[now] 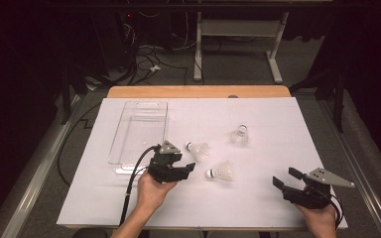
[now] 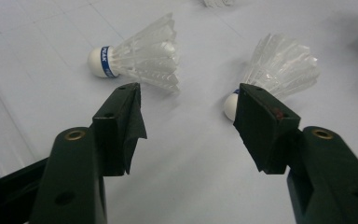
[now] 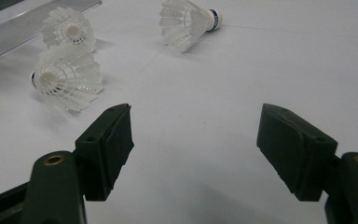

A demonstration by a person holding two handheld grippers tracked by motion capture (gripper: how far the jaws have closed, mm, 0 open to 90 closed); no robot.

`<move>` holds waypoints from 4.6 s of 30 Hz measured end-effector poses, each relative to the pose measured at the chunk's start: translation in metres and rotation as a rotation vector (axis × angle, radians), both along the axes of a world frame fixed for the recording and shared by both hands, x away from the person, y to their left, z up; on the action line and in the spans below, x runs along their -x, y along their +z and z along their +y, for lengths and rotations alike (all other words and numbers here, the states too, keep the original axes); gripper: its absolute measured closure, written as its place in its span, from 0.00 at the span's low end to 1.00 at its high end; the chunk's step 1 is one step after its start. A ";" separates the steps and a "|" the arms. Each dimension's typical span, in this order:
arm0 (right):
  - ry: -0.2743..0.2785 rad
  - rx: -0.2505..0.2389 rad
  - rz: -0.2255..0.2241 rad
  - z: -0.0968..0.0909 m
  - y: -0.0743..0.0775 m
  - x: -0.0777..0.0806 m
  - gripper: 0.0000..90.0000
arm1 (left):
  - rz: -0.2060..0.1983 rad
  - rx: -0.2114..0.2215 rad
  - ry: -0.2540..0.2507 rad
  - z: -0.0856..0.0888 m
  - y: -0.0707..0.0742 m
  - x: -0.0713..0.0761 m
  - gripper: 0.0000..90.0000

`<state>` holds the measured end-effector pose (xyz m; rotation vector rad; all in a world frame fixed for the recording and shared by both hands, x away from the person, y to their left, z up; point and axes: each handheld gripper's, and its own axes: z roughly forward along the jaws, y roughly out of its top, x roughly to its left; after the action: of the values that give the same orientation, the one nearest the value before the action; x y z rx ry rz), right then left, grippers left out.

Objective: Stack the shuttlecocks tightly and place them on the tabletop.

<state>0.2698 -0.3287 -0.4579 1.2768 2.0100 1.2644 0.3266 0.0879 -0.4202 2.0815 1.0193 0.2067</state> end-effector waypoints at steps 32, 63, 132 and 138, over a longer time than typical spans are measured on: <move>0.004 0.004 0.003 0.000 0.000 0.000 0.30 | 0.037 -0.018 0.004 -0.024 0.011 -0.036 0.45; 0.015 0.006 0.006 0.001 -0.001 0.000 0.31 | 0.064 -0.059 0.046 -0.033 0.006 -0.059 0.47; 0.031 0.015 0.010 0.003 -0.002 -0.001 0.32 | 0.086 -0.201 0.022 -0.058 0.004 -0.086 0.85; 0.031 0.013 0.012 0.002 -0.002 -0.001 0.32 | 0.104 -0.184 0.008 -0.057 0.007 -0.089 0.95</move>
<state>0.2711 -0.3264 -0.4600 1.2543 2.0504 1.2589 0.4161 0.0312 -0.4136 2.2742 1.1066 0.2045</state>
